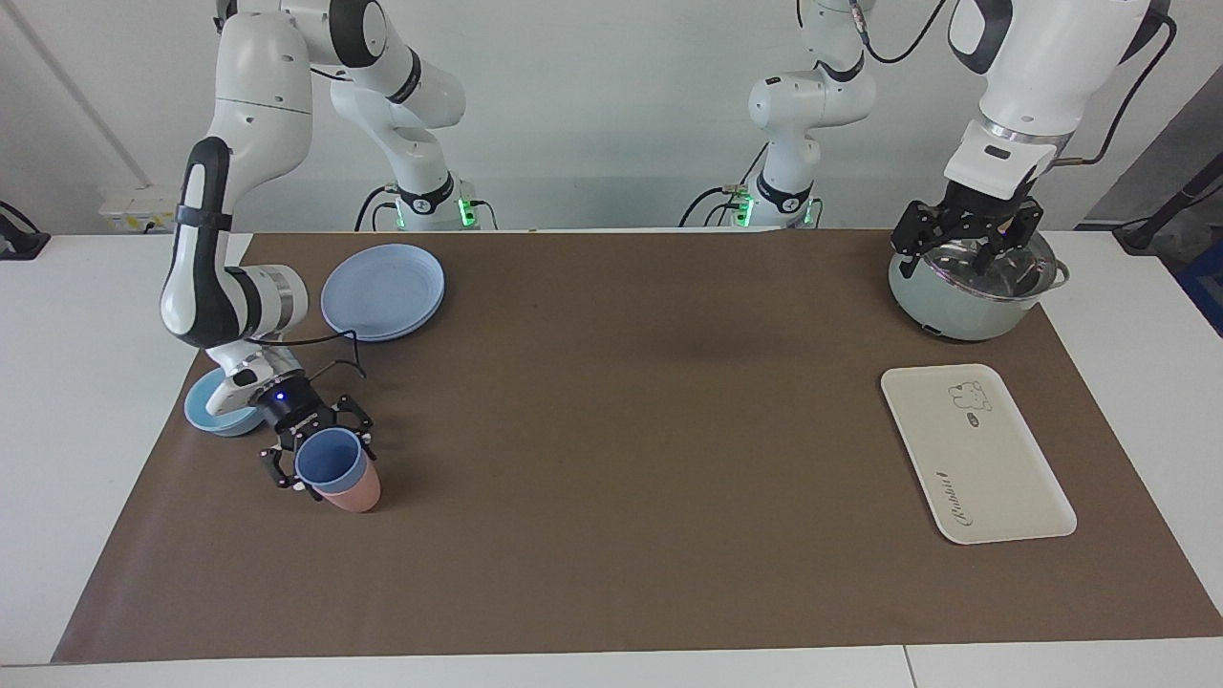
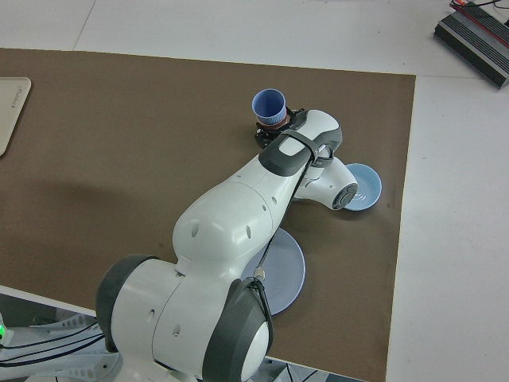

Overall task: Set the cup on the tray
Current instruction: 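Lift the cups with the right gripper while the left gripper reaches toward them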

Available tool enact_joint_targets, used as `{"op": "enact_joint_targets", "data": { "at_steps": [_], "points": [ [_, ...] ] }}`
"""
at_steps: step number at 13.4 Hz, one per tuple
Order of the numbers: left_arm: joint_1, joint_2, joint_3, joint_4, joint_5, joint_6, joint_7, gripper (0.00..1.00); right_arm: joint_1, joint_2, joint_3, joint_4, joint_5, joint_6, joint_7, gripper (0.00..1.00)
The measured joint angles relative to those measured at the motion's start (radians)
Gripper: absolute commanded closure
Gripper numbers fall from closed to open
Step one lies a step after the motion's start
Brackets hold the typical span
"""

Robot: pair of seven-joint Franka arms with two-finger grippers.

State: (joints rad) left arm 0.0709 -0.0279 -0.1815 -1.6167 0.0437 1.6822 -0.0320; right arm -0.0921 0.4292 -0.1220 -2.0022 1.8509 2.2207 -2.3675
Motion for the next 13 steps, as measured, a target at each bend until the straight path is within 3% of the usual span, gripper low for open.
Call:
{"op": "enact_joint_targets", "data": {
  "at_steps": [5, 9, 13],
  "points": [
    [-0.001, -0.001, -0.002, 0.0, 0.0, 0.005, 0.0, 0.0, 0.015, -0.012, 0.0, 0.036, -0.049, 0.065, 0.043, 1.0],
    [-0.004, -0.002, -0.008, 0.0, -0.04, 0.006, -0.055, 0.0, 0.137, -0.152, 0.002, 0.055, -0.398, 0.255, 0.423, 1.0],
    [-0.014, -0.002, -0.01, -0.006, -0.263, 0.035, -0.093, 0.01, 0.272, -0.231, 0.003, 0.054, -0.645, 0.308, 0.634, 1.0]
  ]
}}
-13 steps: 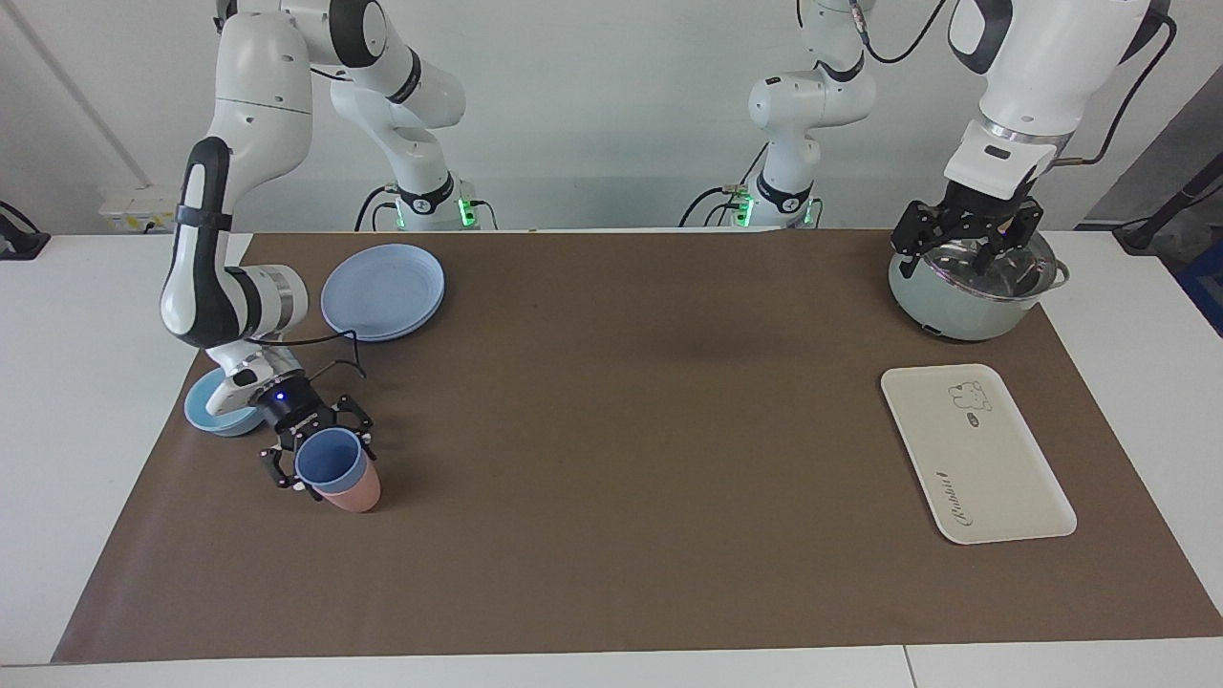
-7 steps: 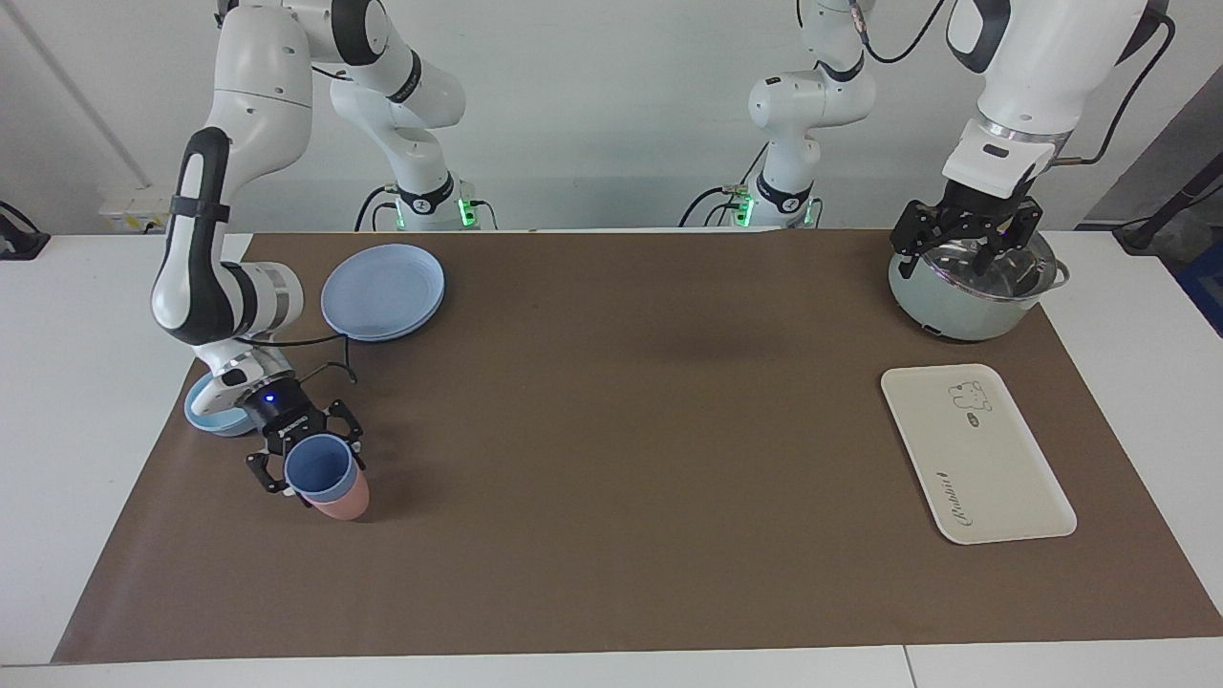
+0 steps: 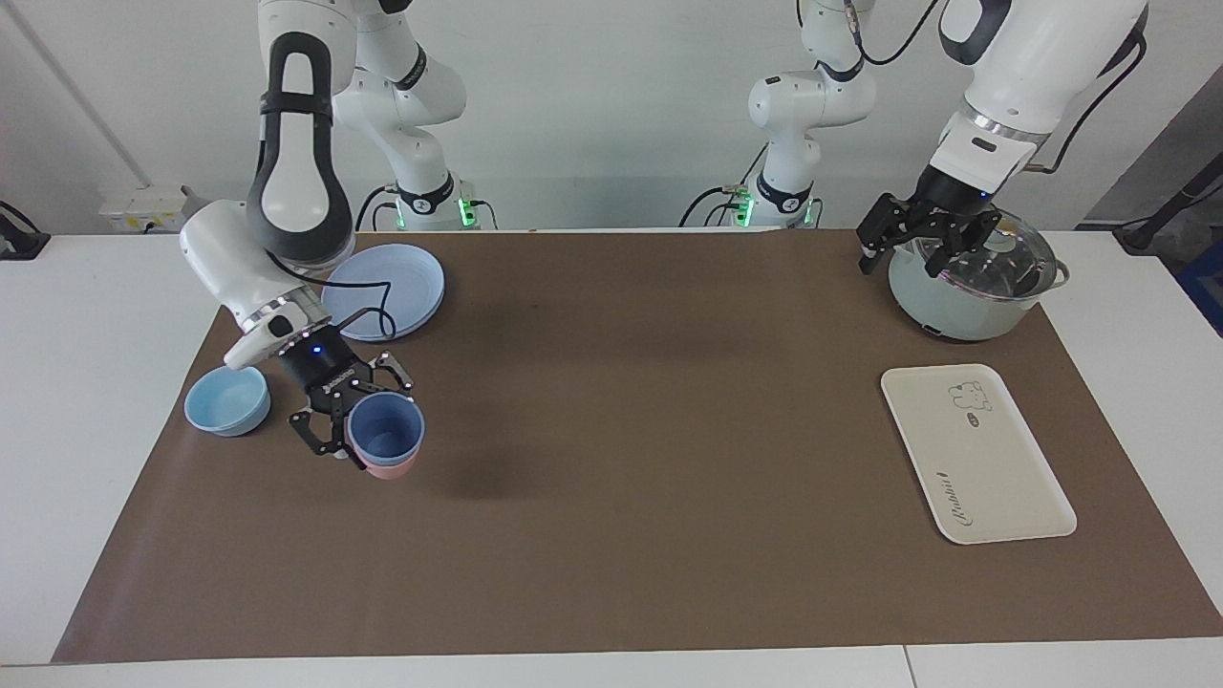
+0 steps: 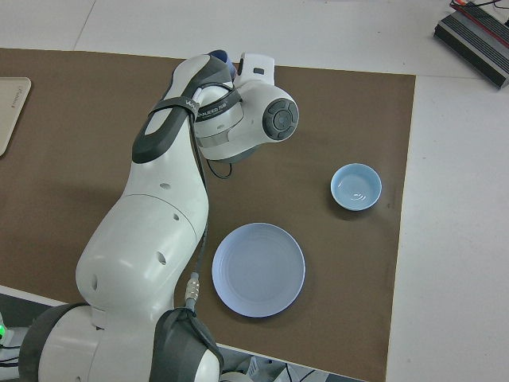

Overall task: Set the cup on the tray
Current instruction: 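Lift the cups with the right gripper while the left gripper reaches toward them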

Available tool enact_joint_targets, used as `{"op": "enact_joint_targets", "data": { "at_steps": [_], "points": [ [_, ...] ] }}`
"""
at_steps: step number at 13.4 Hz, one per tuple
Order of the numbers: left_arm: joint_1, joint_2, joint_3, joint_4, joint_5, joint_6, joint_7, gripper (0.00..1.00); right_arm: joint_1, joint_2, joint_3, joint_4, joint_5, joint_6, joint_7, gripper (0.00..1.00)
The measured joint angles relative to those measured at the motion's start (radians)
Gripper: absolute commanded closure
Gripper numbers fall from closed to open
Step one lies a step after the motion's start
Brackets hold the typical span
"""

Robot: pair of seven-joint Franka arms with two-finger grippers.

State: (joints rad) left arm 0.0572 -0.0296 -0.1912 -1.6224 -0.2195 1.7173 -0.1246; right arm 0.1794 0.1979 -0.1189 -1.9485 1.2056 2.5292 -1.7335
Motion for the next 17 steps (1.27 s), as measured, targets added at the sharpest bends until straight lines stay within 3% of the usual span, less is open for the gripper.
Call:
{"op": "enact_joint_targets", "data": {
  "at_steps": [5, 8, 12, 17],
  "points": [
    [-0.047, 0.007, -0.002, -0.056, -0.263, 0.149, -0.091, 0.05, 0.151, -0.065, 0.002, 0.005, -0.507, -0.034, 0.472, 1.0],
    [-0.119, 0.04, -0.003, -0.088, -0.356, 0.29, -0.167, 0.11, 0.227, -0.113, 0.007, 0.056, -0.78, -0.192, 0.764, 1.0],
    [-0.208, 0.104, -0.004, -0.092, -0.445, 0.427, -0.245, 0.22, 0.326, -0.121, 0.009, 0.112, -0.96, -0.297, 0.992, 1.0],
    [-0.34, 0.174, -0.005, -0.096, -0.453, 0.596, -0.32, 0.3, 0.383, -0.121, 0.009, 0.114, -1.043, -0.34, 1.038, 1.0]
  ]
}}
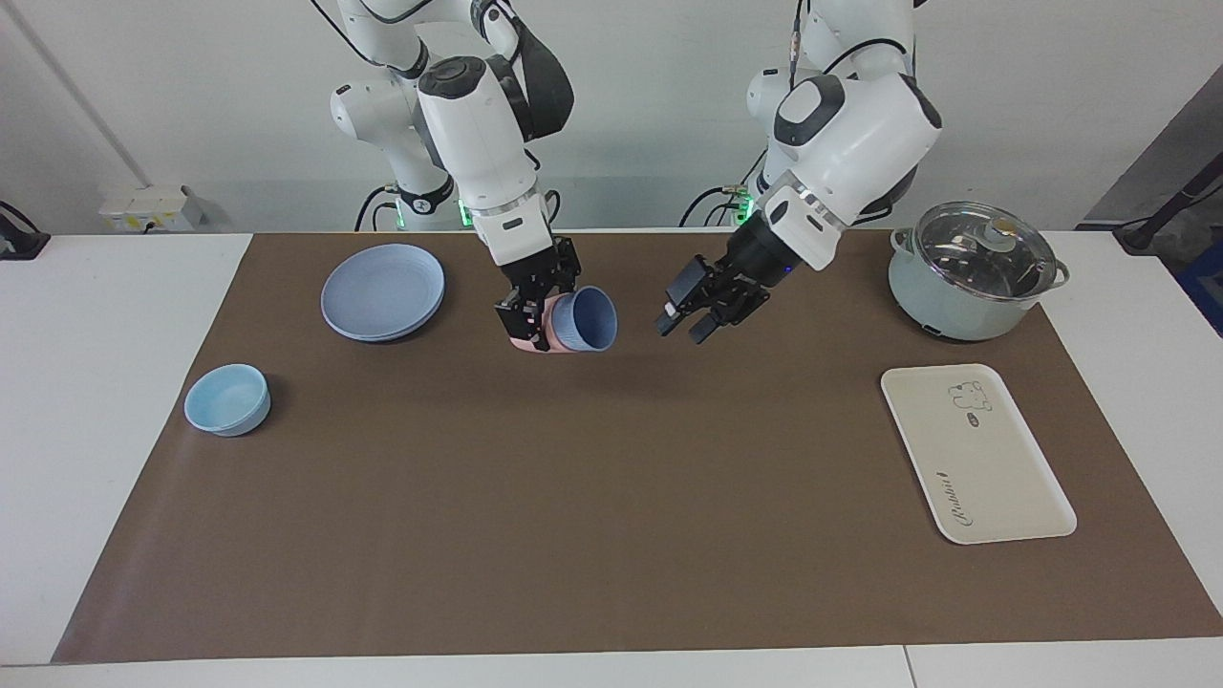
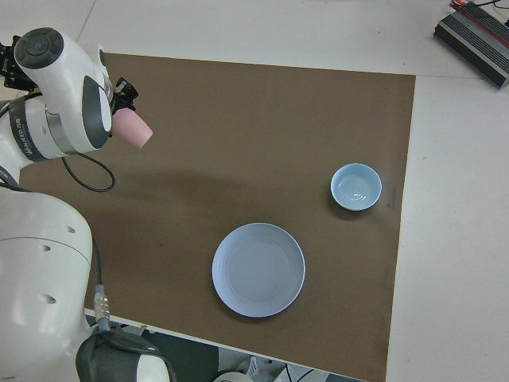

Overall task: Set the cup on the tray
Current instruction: 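Lift the cups with the right gripper while the left gripper reaches toward them, then grasp the blue inner cup with the left gripper above the right gripper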

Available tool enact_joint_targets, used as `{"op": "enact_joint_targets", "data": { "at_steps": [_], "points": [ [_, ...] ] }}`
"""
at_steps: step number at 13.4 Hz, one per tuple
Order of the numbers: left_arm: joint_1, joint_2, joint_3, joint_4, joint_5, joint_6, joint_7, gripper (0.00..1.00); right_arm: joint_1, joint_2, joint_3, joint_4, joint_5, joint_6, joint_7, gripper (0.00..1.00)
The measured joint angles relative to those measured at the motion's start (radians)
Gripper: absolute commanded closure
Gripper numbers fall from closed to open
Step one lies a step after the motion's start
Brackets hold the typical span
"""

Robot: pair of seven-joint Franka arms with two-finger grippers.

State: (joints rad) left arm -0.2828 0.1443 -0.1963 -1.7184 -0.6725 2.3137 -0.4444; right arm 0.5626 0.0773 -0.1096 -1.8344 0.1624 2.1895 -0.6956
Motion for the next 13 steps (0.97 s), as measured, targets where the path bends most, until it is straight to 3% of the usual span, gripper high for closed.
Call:
{"op": "enact_joint_targets", "data": {
  "at_steps": [6, 10, 13],
  "points": [
    [-0.095, 0.013, 0.0, -0.106, 0.0, 0.136, 0.0, 0.3, 0.018, 0.0, -0.002, 0.028, -0.029, -0.01, 0.006, 1.0],
    [-0.103, 0.007, 0.0, -0.11, 0.0, 0.04, 0.028, 0.38, 0.016, 0.0, -0.003, 0.042, -0.029, -0.01, 0.006, 1.0],
    [-0.103, 0.0, 0.005, -0.094, 0.0, -0.014, 0.035, 0.92, 0.02, 0.0, -0.002, 0.042, -0.029, -0.014, 0.006, 1.0]
  ]
}}
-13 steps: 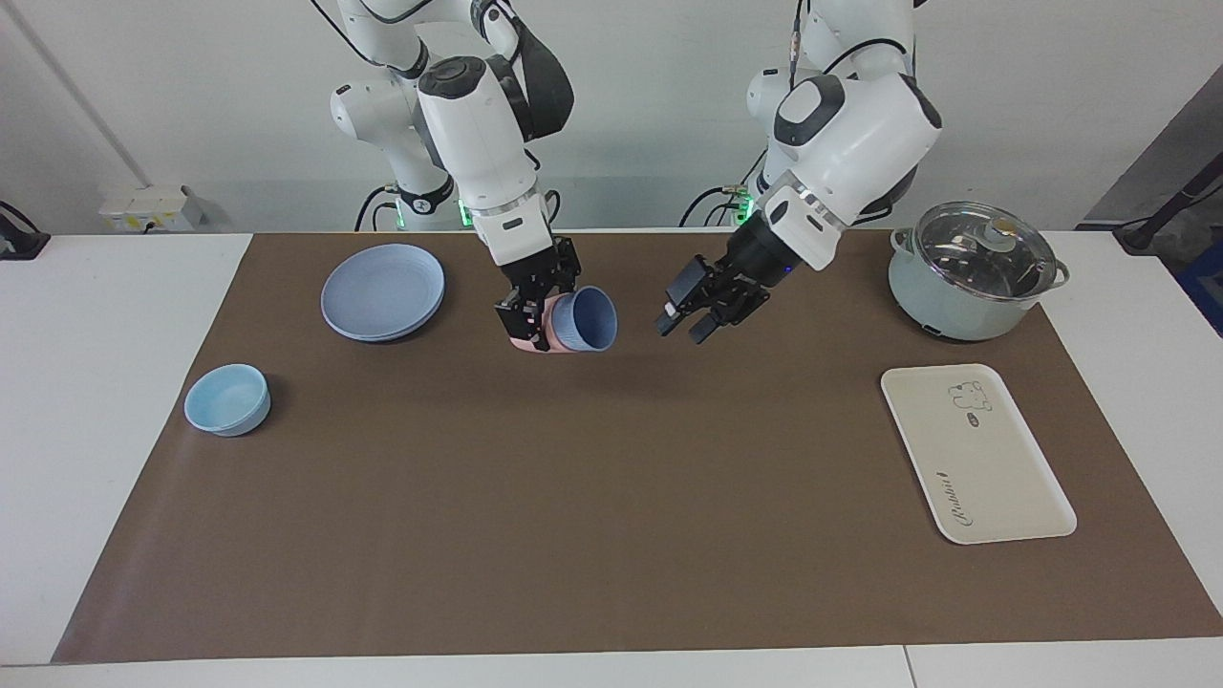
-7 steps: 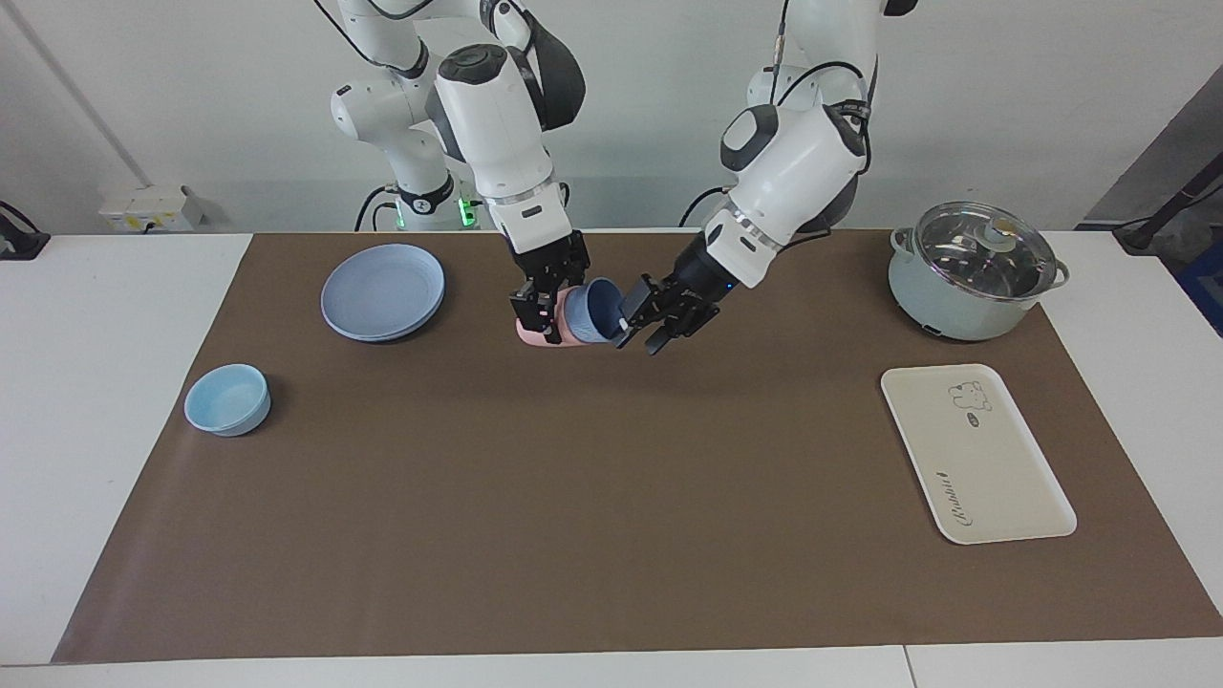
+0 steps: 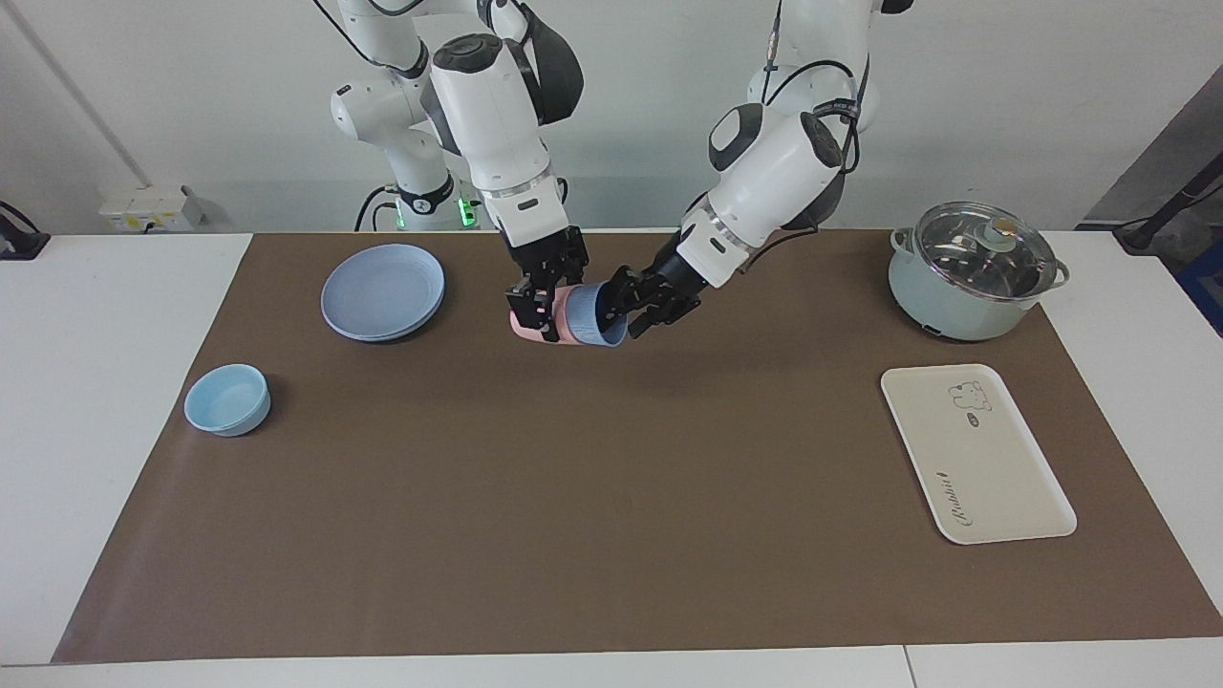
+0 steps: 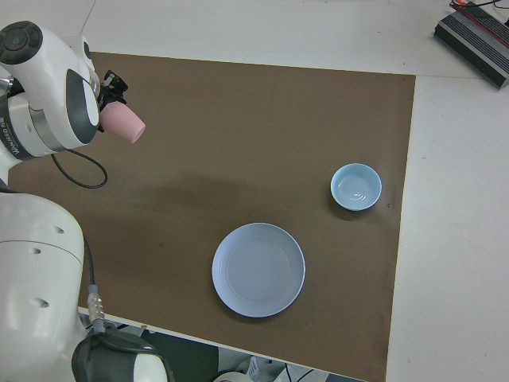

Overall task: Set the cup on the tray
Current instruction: 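Grasp the blue inner cup with the left gripper above the right gripper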

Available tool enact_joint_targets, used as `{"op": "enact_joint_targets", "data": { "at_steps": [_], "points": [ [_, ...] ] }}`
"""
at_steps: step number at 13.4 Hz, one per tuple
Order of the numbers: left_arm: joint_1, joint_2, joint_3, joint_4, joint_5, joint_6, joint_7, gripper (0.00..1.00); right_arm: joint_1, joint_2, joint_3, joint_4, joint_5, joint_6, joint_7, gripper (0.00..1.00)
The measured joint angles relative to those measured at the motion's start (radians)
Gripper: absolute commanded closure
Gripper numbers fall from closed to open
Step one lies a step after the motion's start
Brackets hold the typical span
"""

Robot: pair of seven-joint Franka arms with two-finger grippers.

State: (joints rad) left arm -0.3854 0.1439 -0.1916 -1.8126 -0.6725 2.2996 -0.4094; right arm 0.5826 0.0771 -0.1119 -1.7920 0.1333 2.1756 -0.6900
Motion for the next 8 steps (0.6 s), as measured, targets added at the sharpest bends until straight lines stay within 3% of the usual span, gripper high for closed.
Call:
{"op": "enact_joint_targets", "data": {
  "at_steps": [1, 8],
  "points": [
    [0.0, 0.0, 0.001, 0.012, 0.0, -0.017, 0.0, 1.0, 0.0, 0.0, 0.001, 0.0, 0.0, 0.0, 0.0, 1.0],
    [0.002, 0.002, 0.007, 0.063, -0.003, -0.039, -0.003, 1.0, -0.001, -0.001, 0.001, 0.011, 0.0, 0.002, 0.0, 1.0]
  ]
}}
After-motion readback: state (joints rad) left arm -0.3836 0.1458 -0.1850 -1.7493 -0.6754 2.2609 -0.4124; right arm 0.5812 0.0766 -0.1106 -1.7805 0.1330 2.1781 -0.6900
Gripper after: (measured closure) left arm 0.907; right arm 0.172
